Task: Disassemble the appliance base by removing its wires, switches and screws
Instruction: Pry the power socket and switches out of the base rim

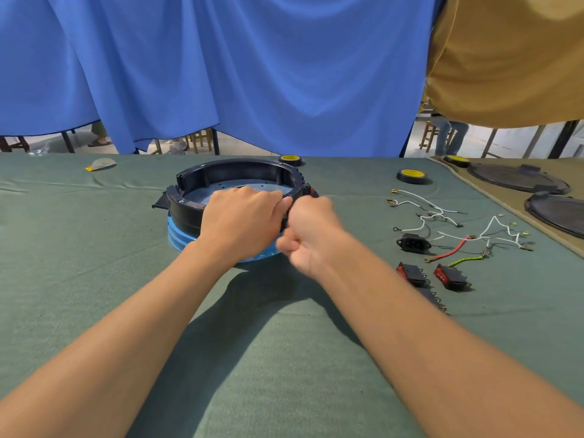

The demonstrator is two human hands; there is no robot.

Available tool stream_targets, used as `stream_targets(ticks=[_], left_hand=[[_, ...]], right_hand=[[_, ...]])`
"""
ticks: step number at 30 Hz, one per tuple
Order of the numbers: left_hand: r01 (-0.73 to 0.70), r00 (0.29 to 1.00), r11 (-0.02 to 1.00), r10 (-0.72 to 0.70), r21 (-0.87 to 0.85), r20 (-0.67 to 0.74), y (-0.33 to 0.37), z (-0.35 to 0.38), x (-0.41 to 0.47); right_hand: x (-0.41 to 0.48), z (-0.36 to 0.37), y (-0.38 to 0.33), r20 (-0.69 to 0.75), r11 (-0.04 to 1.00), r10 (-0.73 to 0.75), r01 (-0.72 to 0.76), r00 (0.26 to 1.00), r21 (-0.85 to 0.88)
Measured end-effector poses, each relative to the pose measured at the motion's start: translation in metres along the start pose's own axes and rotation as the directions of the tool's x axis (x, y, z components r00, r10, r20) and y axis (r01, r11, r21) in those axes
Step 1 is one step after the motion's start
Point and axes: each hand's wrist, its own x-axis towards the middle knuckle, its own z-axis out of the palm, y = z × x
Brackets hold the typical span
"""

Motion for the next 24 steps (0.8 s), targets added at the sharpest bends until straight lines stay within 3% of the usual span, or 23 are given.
stream_targets(ticks=[5,14,19,24], left_hand=[[-0.019,1.000,0.999,0.018,0.039,0.022,0.001,-0.001,0.000],[-0.005,1.000,1.000,0.005,0.008,-0.014,0.002,-0.003,-0.002],[0.006,0.999,1.000,-0.006,0.007,-0.031,0.002,-0.003,-0.003],[-0.003,0.999,1.000,0.003,0.006,-0.053,0.001,-0.001,-0.003]], right_hand=[[0.007,0.010,0.032,-0.164,0.918,-0.168,0.093,0.972,-0.387],[0.011,-0.005,0.037,-0.177,0.925,-0.226,0.154,0.958,-0.348],[0.011,-0.013,0.036,-0.064,0.755,-0.458,0.350,0.887,-0.555],[0.018,-0.014,0.034,-0.050,0.748,-0.402,0.296,0.914,-0.594]])
